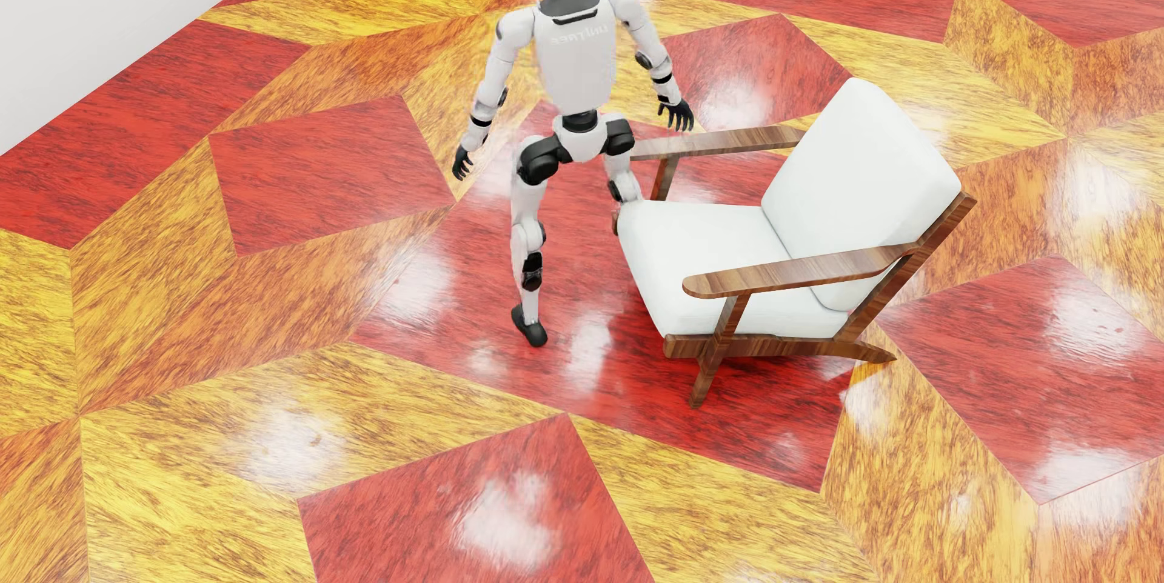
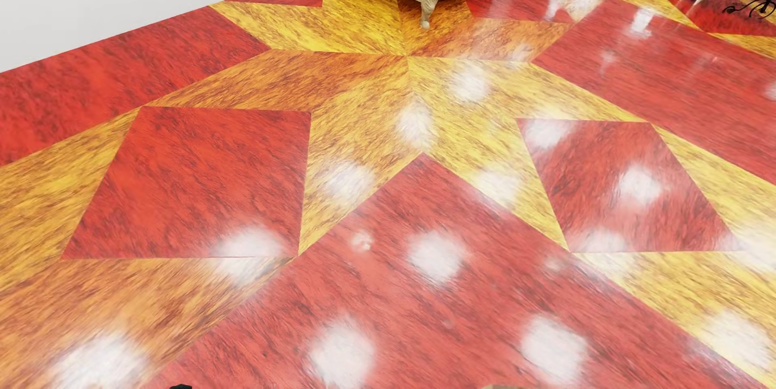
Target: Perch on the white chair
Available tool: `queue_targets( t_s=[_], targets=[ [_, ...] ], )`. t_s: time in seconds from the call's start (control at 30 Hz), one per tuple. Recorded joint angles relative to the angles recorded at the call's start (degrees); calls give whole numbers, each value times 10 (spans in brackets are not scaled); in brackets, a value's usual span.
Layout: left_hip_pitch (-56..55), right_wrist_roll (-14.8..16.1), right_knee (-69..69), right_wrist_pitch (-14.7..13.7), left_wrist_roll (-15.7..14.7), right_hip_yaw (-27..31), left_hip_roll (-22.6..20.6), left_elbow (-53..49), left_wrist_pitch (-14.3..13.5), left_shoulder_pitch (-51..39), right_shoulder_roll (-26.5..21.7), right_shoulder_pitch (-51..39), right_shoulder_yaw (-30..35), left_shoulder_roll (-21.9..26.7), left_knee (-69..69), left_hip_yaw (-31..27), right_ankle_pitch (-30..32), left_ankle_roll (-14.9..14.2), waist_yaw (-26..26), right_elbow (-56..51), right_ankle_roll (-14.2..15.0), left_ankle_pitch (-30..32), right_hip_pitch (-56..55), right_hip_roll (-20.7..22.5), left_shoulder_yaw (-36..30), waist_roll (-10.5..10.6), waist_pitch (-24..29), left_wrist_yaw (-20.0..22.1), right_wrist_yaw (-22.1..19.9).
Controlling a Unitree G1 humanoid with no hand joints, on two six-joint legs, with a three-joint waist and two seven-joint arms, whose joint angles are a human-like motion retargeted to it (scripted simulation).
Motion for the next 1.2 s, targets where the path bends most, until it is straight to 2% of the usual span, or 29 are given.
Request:
queue_targets(
  t_s=[0.03,0.07,0.1,0.13,0.2,0.23,0.3,0.33,0.37,0.4,0.5,0.57,0.7,0.73,0.8,0.9,0.97,1.03,1.13,1.17,1.2],
  targets=[
    [-13,1,-20,11,5,12,11,-3,4,0,-4,4,3,-5,11,-11,28,0,2,-3,3,2,10,-8,-2,2,-2,9,-1],
    [-27,7,-20,8,4,11,21,-8,5,2,-6,8,0,-7,14,-23,31,-9,6,-3,19,14,19,-12,-5,2,-6,10,-8],
    [-41,8,-8,7,7,1,30,-10,7,3,-6,10,-3,-7,9,-36,-7,-19,8,-3,28,34,31,-12,-1,0,-8,7,-10],
    [-54,8,-1,4,8,-13,39,-13,6,-1,-7,11,-3,-7,-2,-46,-54,-28,14,-6,25,61,46,-5,1,0,-5,11,-15],
    [-91,25,-20,-4,-2,-32,57,-19,4,-14,-8,5,-1,-4,-37,-63,-137,-46,22,-10,6,141,80,16,4,0,1,22,-37],
    [-111,40,-25,-6,-13,-41,59,-15,2,-24,-8,-6,-1,-6,-59,-63,-156,-51,25,-4,-12,184,84,31,0,1,4,31,-50],
    [-138,43,-18,-2,-11,-59,46,-14,4,-34,-7,-21,-3,-6,-62,-56,-157,-70,26,-2,-32,151,75,55,-21,1,17,34,-66],
    [-150,46,-28,-3,-8,-66,26,-7,3,-48,-10,-23,-8,-8,-28,-53,-155,-63,29,-10,-46,107,79,65,-31,1,26,32,-74],
    [-161,51,-47,-3,8,-67,8,-10,5,-52,-13,-20,-14,-7,20,-53,-141,-35,34,-17,-55,41,81,75,-41,4,29,27,-76],
    [-150,39,-76,-43,4,-77,-8,-4,-10,-64,-7,-29,-2,-7,54,-40,-121,-9,38,-5,-27,0,95,79,-72,-1,49,37,-103],
    [-117,16,-125,-38,23,-97,-42,-11,-15,-78,6,-42,-6,4,121,2,-96,33,38,8,-40,-53,98,92,-69,-2,57,13,-69],
    [-91,15,-130,-37,22,-99,-53,-8,-14,-87,14,-50,-6,8,128,6,-93,38,35,13,-48,-59,81,100,-74,1,55,12,-61],
    [-32,10,-107,-38,24,-101,-68,-4,-9,-106,21,-66,1,10,26,19,-95,47,25,6,-56,-50,41,102,-76,3,58,8,-61],
    [-27,13,-101,-42,23,-101,-69,-5,-10,-110,17,-67,3,7,12,18,-97,44,22,0,-56,-49,35,102,-80,9,61,13,-68],
    [-11,12,-96,-48,24,-108,-69,-5,-8,-116,13,-67,6,0,-22,20,-96,56,21,-6,-53,-48,36,101,-80,21,68,15,-76],
    [-20,12,-32,-41,38,-104,-82,-18,-3,-120,9,-73,2,3,-17,16,-104,52,19,-16,-54,-30,3,85,-84,15,77,4,-66],
    [-48,-4,38,-38,48,-82,-87,-27,-5,-133,5,-87,1,8,27,12,-115,55,21,-31,-47,-49,-43,75,-82,13,93,6,-60],
    [-83,-8,103,-30,40,-47,-86,-27,0,-144,3,-103,16,10,81,4,-128,50,18,-35,-48,-68,-77,83,-84,17,107,12,-51],
    [-151,-17,163,-29,40,-34,-80,-34,0,-176,7,-133,22,20,156,-8,-125,40,20,-42,-30,-83,-115,89,-100,14,126,17,-46],
    [-175,-19,174,-28,40,-36,-78,-37,0,-189,8,-144,23,21,185,-9,-129,37,23,-46,-30,-91,-123,91,-105,11,135,14,-44],
    [-197,-20,165,-31,41,-40,-80,-40,-6,-204,7,-156,24,20,212,-13,-141,46,27,-51,-44,-99,-127,90,-108,8,143,19,-49]
  ],
)
